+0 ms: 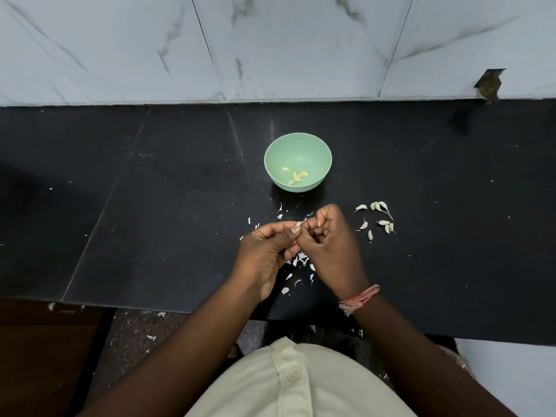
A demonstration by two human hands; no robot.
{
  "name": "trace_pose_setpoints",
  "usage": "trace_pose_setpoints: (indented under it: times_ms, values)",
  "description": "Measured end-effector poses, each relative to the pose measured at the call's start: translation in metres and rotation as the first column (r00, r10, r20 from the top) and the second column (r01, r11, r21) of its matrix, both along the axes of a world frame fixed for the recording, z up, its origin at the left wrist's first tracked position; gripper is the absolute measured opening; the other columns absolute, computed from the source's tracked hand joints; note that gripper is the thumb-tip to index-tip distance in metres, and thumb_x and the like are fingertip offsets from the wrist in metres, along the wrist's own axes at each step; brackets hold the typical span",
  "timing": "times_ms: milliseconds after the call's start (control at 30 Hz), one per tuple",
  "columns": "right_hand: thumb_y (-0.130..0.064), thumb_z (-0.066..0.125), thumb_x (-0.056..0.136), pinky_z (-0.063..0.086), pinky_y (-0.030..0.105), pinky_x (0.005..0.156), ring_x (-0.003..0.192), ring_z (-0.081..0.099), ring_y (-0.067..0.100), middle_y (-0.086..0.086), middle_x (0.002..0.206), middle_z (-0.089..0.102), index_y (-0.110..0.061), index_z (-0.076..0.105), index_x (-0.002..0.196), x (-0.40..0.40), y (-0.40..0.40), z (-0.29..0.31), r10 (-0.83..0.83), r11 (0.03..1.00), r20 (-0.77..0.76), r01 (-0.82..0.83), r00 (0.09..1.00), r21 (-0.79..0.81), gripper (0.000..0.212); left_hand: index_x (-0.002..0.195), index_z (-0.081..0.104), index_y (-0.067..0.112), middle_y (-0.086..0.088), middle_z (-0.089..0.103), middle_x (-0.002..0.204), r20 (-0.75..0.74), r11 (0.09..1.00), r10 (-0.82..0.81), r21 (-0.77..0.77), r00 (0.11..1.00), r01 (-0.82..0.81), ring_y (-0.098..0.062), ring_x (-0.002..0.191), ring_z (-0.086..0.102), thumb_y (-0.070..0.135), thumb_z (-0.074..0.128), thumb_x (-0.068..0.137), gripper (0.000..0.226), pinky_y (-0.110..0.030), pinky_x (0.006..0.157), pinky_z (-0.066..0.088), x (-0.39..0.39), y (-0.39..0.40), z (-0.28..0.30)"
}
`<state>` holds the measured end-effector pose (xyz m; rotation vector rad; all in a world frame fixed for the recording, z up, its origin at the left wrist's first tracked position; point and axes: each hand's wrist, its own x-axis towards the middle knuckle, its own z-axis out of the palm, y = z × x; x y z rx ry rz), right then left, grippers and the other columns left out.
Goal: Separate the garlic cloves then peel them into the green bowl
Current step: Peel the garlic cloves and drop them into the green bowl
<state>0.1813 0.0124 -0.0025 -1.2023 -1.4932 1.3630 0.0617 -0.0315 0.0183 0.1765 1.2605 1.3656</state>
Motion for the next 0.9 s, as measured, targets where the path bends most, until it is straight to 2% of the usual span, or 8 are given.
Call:
trace_pose_setpoints:
  times_ms: [67, 167, 333, 433, 600, 733, 833, 900]
  values:
    - [-0.001, 0.069, 0.087, 0.052, 0.036, 0.064, 0.065, 0.053, 0.008, -0.001, 0.075, 0.059, -0.015, 0.043, 0.089, 0.0002, -0.0009, 0.0001, -0.015, 1.000, 0.017, 0.015, 1.000, 0.011, 0.029, 0.097, 0.072, -0.001, -0.013, 0.075, 0.089, 0.025, 1.000, -0.005, -0.008, 1.000, 0.005, -0.013, 0.074, 0.072, -0.004, 0.065, 0.090, 0.010, -0.019, 0.064, 0.057, -0.0009, 0.0001, -0.0022]
    - [0.002, 0.066, 0.087, 0.053, 0.039, 0.065, 0.065, 0.054, 0.011, 0.011, 0.077, 0.062, -0.018, 0.042, 0.088, -0.0002, 0.0005, 0.0003, -0.040, 0.999, 0.021, 0.040, 0.999, 0.023, 0.031, 0.106, 0.070, -0.004, -0.014, 0.076, 0.095, 0.051, 1.000, -0.005, -0.007, 0.999, 0.005, -0.015, 0.078, 0.072, -0.004, 0.063, 0.092, 0.016, -0.022, 0.071, 0.060, -0.0018, 0.0001, -0.0039]
    - [0.003, 0.065, 0.087, 0.053, 0.034, 0.066, 0.065, 0.055, 0.009, -0.001, 0.075, 0.060, -0.020, 0.043, 0.087, -0.0040, -0.0002, -0.0003, -0.061, 0.998, 0.004, 0.061, 0.998, 0.012, 0.032, 0.101, 0.072, 0.000, -0.009, 0.076, 0.086, 0.069, 1.000, 0.019, -0.019, 0.997, -0.018, -0.012, 0.074, 0.073, -0.006, 0.060, 0.093, 0.015, -0.021, 0.066, 0.060, -0.0027, -0.0003, -0.0036]
    - [0.003, 0.065, 0.087, 0.054, 0.039, 0.068, 0.067, 0.057, 0.011, -0.001, 0.078, 0.063, -0.019, 0.045, 0.088, -0.0033, -0.0004, -0.0018, -0.067, 0.998, -0.015, 0.067, 0.998, -0.014, 0.030, 0.104, 0.071, -0.001, -0.011, 0.076, 0.090, 0.093, 1.000, 0.025, -0.002, 0.995, -0.025, -0.014, 0.077, 0.073, -0.007, 0.061, 0.092, 0.016, -0.023, 0.069, 0.060, -0.0038, -0.0016, -0.0038]
    - [0.003, 0.066, 0.088, 0.054, 0.034, 0.068, 0.068, 0.059, 0.010, 0.000, 0.080, 0.065, -0.019, 0.048, 0.090, -0.0044, -0.0019, 0.0009, -0.073, 0.997, -0.041, 0.072, 0.996, -0.034, 0.028, 0.111, 0.068, -0.003, -0.012, 0.073, 0.090, 0.079, 0.999, 0.019, 0.029, 0.997, -0.022, -0.013, 0.075, 0.070, -0.004, 0.062, 0.094, 0.018, -0.022, 0.070, 0.059, -0.0028, -0.0007, -0.0024]
    - [0.008, 0.062, 0.089, 0.056, 0.035, 0.068, 0.068, 0.062, 0.014, 0.006, 0.080, 0.067, -0.013, 0.047, 0.091, -0.0044, 0.0004, 0.0054, -0.096, 0.987, -0.149, 0.074, 0.984, -0.145, 0.026, 0.121, 0.063, -0.008, -0.015, 0.070, 0.092, 0.142, 0.998, 0.024, 0.058, 0.990, -0.032, -0.015, 0.077, 0.069, -0.003, 0.060, 0.095, 0.027, -0.023, 0.073, 0.061, -0.0052, -0.0013, -0.0043]
    - [0.008, 0.062, 0.092, 0.057, 0.033, 0.065, 0.064, 0.063, 0.019, 0.012, 0.082, 0.069, -0.010, 0.051, 0.092, -0.0015, 0.0022, 0.0068, -0.106, 0.971, -0.213, 0.055, 0.971, -0.232, 0.021, 0.120, 0.066, -0.004, -0.018, 0.072, 0.098, 0.180, 0.996, 0.007, 0.089, 0.984, -0.024, -0.016, 0.082, 0.070, -0.001, 0.062, 0.094, 0.026, -0.027, 0.085, 0.061, -0.0078, -0.0018, -0.0051]
    - [0.008, 0.059, 0.094, 0.058, 0.032, 0.065, 0.066, 0.065, 0.019, 0.014, 0.086, 0.071, -0.005, 0.057, 0.096, 0.0010, 0.0034, 0.0079, -0.091, 0.968, -0.237, 0.030, 0.967, -0.248, 0.013, 0.118, 0.068, -0.002, -0.019, 0.073, 0.101, 0.190, 0.994, 0.007, 0.102, 0.982, -0.027, -0.019, 0.086, 0.071, 0.000, 0.063, 0.094, 0.025, -0.028, 0.086, 0.061, -0.0093, -0.0017, -0.0047]
